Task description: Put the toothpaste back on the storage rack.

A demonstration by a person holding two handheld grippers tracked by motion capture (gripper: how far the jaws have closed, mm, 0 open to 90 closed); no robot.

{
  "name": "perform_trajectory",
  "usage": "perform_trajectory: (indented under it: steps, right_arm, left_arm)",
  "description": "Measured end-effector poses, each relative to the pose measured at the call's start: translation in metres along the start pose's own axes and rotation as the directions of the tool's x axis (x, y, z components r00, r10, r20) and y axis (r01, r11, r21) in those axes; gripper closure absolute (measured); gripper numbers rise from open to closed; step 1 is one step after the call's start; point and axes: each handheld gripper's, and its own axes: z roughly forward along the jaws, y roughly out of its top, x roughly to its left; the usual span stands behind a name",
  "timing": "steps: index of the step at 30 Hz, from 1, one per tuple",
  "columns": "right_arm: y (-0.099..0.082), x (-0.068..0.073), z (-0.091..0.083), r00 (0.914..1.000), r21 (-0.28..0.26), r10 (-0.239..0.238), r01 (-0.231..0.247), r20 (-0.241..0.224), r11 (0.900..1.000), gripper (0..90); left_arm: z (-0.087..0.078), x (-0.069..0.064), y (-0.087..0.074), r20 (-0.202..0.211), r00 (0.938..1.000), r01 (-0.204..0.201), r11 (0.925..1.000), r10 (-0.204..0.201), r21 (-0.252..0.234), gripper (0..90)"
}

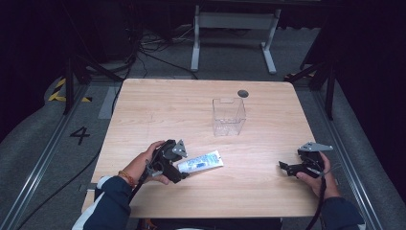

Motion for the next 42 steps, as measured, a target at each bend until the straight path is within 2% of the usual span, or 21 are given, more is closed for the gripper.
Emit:
perform_trajectory:
  steps: [4, 6, 14, 16, 19, 22, 23, 24, 26, 28, 29, 31, 34, 35, 36, 37, 38, 40, 42]
  right_arm:
    - [0.000, 0.000, 0.000, 1.0000, 0.000, 0.000, 0.000, 0.000, 1.0000, 0.5]
    - [0.000, 0.000, 0.000, 1.0000, 0.000, 0.000, 0.000, 0.000, 1.0000, 0.5]
    - [0.000, 0.000, 0.000, 1.0000, 0.002, -0.005, 0.005, 0.000, 1.0000, 0.5]
    - [0.000, 0.000, 0.000, 1.0000, 0.002, -0.005, 0.005, 0.000, 1.0000, 0.5]
    - [0.000, 0.000, 0.000, 1.0000, 0.002, -0.005, 0.005, 0.000, 1.0000, 0.5]
    - [0.000, 0.000, 0.000, 1.0000, 0.002, -0.005, 0.005, 0.000, 1.0000, 0.5]
    - [0.000, 0.000, 0.000, 1.0000, 0.002, -0.005, 0.005, 0.000, 1.0000, 0.5]
    - [0.000, 0.000, 0.000, 1.0000, 0.002, -0.005, 0.005, 0.000, 1.0000, 0.5]
    - [0.000, 0.000, 0.000, 1.0000, 0.002, -0.005, 0.005, 0.000, 1.0000, 0.5]
    - [0.000, 0.000, 0.000, 1.0000, 0.002, -0.005, 0.005, 0.000, 1.0000, 0.5]
    - [0.000, 0.000, 0.000, 1.0000, 0.002, -0.005, 0.005, 0.000, 1.0000, 0.5]
    - [0.000, 0.000, 0.000, 1.0000, 0.002, -0.005, 0.005, 0.000, 1.0000, 0.5]
    - [0.000, 0.000, 0.000, 1.0000, 0.001, -0.005, 0.005, 0.000, 1.0000, 0.5]
    - [0.000, 0.000, 0.000, 1.0000, 0.002, -0.005, 0.005, 0.000, 1.0000, 0.5]
    - [0.000, 0.000, 0.000, 1.0000, 0.002, -0.005, 0.005, 0.000, 1.0000, 0.5]
    - [0.000, 0.000, 0.000, 1.0000, 0.002, -0.005, 0.005, 0.000, 1.0000, 0.5]
    - [0.000, 0.000, 0.000, 1.0000, 0.002, -0.005, 0.005, 0.000, 1.0000, 0.5]
    - [0.000, 0.000, 0.000, 1.0000, 0.002, -0.005, 0.005, 0.000, 1.0000, 0.5]
    - [0.000, 0.000, 0.000, 1.0000, 0.002, -0.005, 0.005, 0.000, 1.0000, 0.5]
  left_arm:
    - [0.004, 0.002, 0.007, -0.006, 1.0000, -0.004, 1.0000, 0.004, 0.007, 18.0]
    - [0.007, 0.002, 0.011, -0.018, 0.9998, -0.007, 0.9998, 0.007, 0.021, 23.0]
    - [0.020, 0.004, 0.027, 0.008, 0.9992, -0.040, 0.9963, 0.039, 0.076, 19.9]
    - [0.026, 0.005, 0.034, 0.010, 0.9987, -0.051, 0.9932, 0.050, 0.105, 19.9]
    - [0.029, 0.007, 0.039, 0.025, 0.9979, -0.062, 0.9919, 0.059, 0.111, 19.9]
    - [0.035, 0.009, 0.048, 0.025, 0.9953, -0.096, 0.9846, 0.094, 0.145, 20.1]
    - [0.035, 0.009, 0.048, 0.025, 0.9953, -0.096, 0.9846, 0.094, 0.145, 20.6]
    - [0.040, 0.009, 0.053, 0.032, 0.9937, -0.112, 0.9782, 0.108, 0.175, 20.6]
    - [0.044, 0.009, 0.058, 0.037, 0.9926, -0.121, 0.9724, 0.116, 0.200, 20.7]
    - [0.045, 0.010, 0.060, 0.044, 0.9921, -0.124, 0.9712, 0.117, 0.204, 23.5]
    - [0.048, 0.010, 0.065, 0.027, 0.9914, -0.131, 0.9703, 0.128, 0.204, 25.4]
    - [0.051, 0.010, 0.069, 0.041, 0.9907, -0.135, 0.9659, 0.129, 0.221, 25.5]
    - [0.056, 0.009, 0.072, 0.033, 0.9896, -0.144, 0.9633, 0.140, 0.227, 26.1]
    - [0.060, 0.008, 0.074, 0.043, 0.9881, -0.154, 0.9580, 0.148, 0.242, 26.3]
    - [0.062, 0.008, 0.075, 0.060, 0.9879, -0.154, 0.9590, 0.143, 0.238, 26.7]
    - [0.063, 0.008, 0.076, 0.058, 0.9883, -0.151, 0.9621, 0.141, 0.227, 25.9]
    - [0.064, 0.008, 0.077, 0.061, 0.9878, -0.154, 0.9608, 0.143, 0.231, 27.1]
    - [0.065, 0.008, 0.078, 0.076, 0.9874, -0.152, 0.9652, 0.139, 0.213, 30.1]
    - [0.066, 0.010, 0.079, 0.099, 0.9863, -0.151, 0.9646, 0.132, 0.216, 32.4]
